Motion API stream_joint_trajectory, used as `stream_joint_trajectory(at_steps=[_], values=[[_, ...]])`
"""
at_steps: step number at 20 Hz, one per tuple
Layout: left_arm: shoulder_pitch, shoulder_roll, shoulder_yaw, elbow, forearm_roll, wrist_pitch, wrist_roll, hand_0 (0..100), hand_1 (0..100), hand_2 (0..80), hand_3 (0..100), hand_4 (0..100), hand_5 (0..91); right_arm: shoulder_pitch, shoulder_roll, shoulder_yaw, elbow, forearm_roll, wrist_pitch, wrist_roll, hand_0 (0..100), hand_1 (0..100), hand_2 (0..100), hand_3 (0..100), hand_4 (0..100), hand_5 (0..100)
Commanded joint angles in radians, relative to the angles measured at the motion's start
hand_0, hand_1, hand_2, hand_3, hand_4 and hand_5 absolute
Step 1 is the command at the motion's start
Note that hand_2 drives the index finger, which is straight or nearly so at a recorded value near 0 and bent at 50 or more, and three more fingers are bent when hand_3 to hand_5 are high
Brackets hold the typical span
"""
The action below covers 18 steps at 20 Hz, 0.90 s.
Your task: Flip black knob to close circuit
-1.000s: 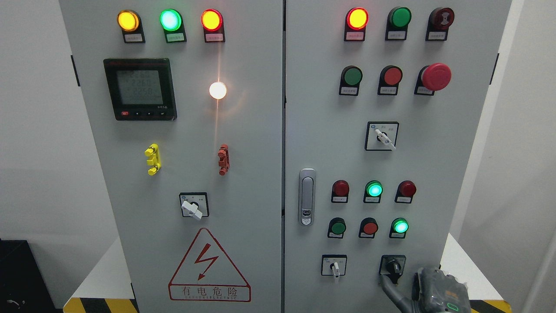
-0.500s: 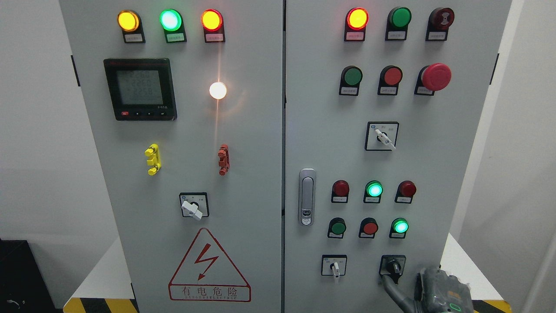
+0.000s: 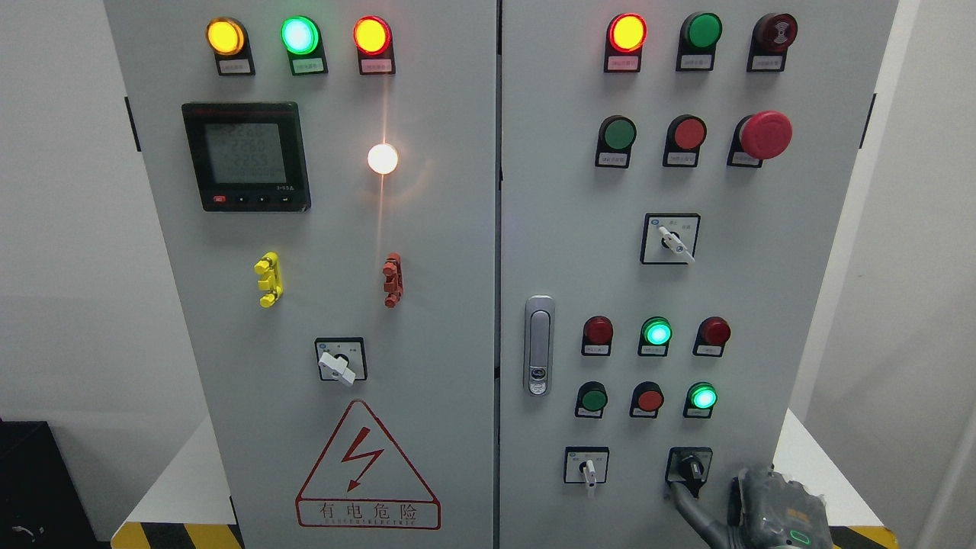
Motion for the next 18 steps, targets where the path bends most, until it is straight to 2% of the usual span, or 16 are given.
stream_joint_trajectory(at_steps=[1, 7, 18], values=[[0.0, 0.0, 0.0, 0.0, 0.0, 0.0, 0.001, 12, 56, 0.0, 0, 0, 0.0, -0.001, -0.001, -0.033, 0.004, 0.0, -0.001, 0.0, 0, 0, 82, 96, 84, 79], [0.0, 0.0, 0.0, 0.0, 0.0, 0.0, 0.001, 12, 56, 0.0, 0, 0, 0.0, -0.001, -0.001, -0.057, 0.004, 0.0, -0.016, 0.001, 0, 0, 82, 96, 84, 78], [0.0, 0.0, 0.0, 0.0, 0.0, 0.0, 0.001, 12, 56, 0.0, 0, 0, 0.0, -0.001, -0.003, -0.062, 0.008, -0.005, -0.016, 0.0, 0, 0, 82, 96, 84, 78]])
